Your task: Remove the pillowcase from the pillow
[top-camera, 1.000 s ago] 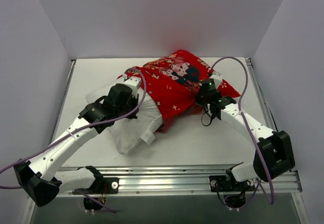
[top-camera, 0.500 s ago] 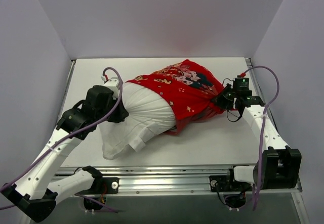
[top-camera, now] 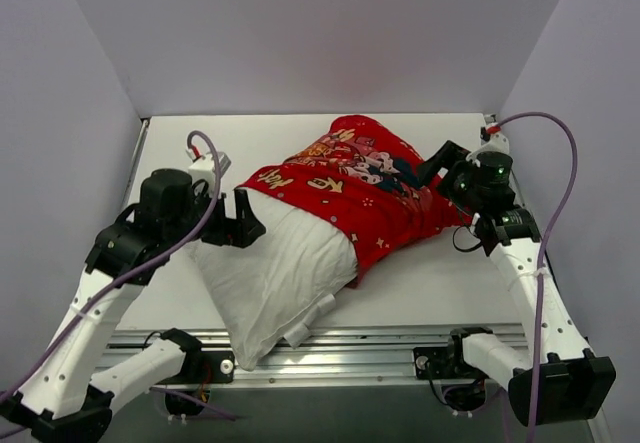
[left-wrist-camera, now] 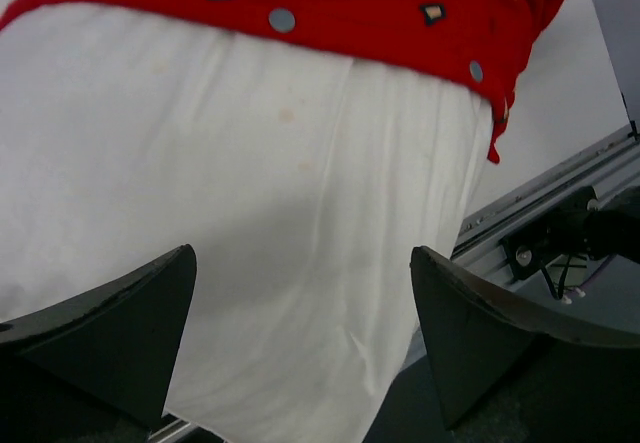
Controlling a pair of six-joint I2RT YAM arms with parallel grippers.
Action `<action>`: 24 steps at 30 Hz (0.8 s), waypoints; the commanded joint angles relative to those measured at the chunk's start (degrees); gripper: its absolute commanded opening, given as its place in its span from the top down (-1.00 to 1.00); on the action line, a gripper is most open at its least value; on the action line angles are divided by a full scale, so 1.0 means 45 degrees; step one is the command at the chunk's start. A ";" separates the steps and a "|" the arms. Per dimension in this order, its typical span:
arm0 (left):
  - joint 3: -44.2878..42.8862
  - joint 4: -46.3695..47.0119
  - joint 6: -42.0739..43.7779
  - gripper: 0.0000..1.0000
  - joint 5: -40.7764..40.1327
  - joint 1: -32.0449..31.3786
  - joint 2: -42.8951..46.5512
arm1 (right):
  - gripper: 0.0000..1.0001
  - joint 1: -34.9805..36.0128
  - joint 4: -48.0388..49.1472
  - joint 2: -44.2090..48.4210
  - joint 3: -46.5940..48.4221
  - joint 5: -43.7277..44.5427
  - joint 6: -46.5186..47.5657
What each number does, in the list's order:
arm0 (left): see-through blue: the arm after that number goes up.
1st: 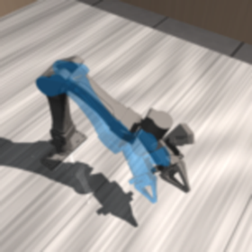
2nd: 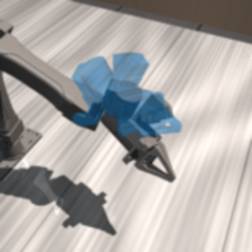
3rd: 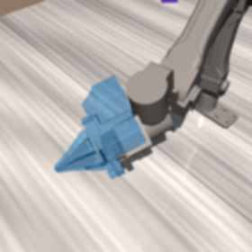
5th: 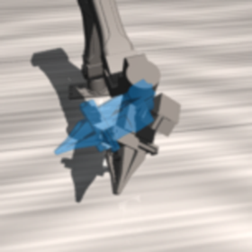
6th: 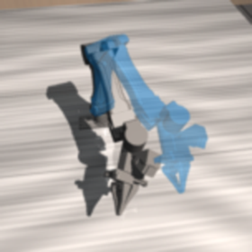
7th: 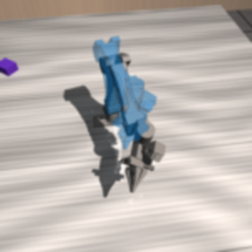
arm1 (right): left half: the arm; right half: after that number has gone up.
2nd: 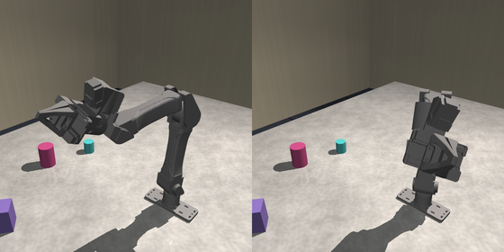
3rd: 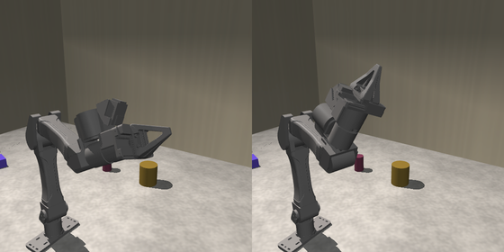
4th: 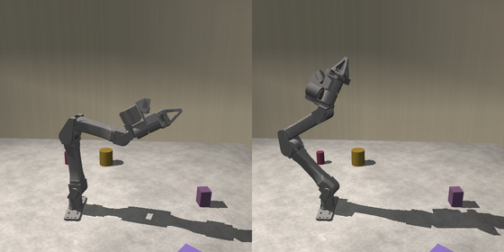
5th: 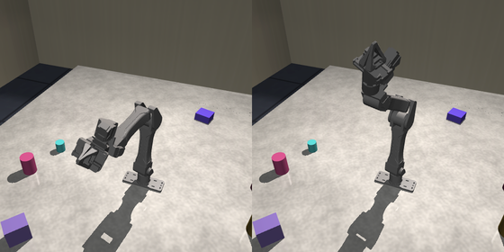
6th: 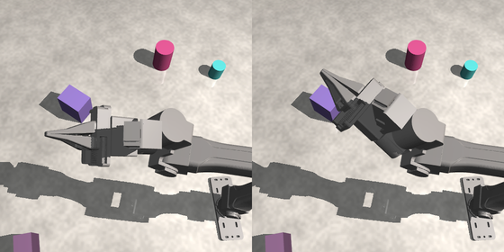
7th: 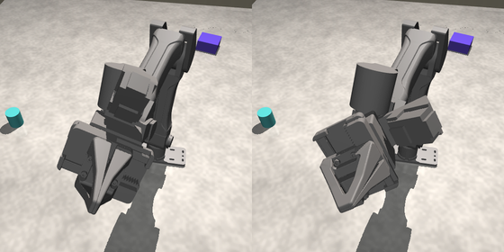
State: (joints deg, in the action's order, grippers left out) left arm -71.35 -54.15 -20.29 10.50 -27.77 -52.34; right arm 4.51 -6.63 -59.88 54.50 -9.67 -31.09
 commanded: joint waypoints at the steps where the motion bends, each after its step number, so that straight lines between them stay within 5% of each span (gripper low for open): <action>1: -0.1114 0.1076 0.0231 -0.91 -0.0593 0.0174 -0.1472 | -0.46 0.0576 0.0946 0.0181 0.0758 -0.0601 0.1244; 6: -0.2054 0.1348 0.0953 -0.88 -0.1864 0.0584 -0.3657 | -0.63 0.1866 0.0831 -0.0540 0.1927 -0.0645 0.2298; 11: -0.0982 0.2598 0.1463 -0.88 -0.2566 0.0819 -0.4482 | -0.71 0.3740 0.0245 -0.2294 0.3781 0.0252 0.3645; 22: 0.2571 0.4590 0.0178 -0.96 -0.0792 0.0742 -0.4269 | -0.75 0.6533 -0.0126 -0.6631 0.7690 0.0782 0.5443; 24: 0.3528 0.5348 -0.0312 -0.73 -0.0500 0.0644 -0.4016 | -0.76 0.6828 -0.0575 -0.7803 0.8780 0.0821 0.5892</action>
State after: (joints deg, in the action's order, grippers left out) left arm -60.51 -33.15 -18.35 4.43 -24.23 -71.16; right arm 33.23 -7.11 -90.52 87.83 -7.33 -9.08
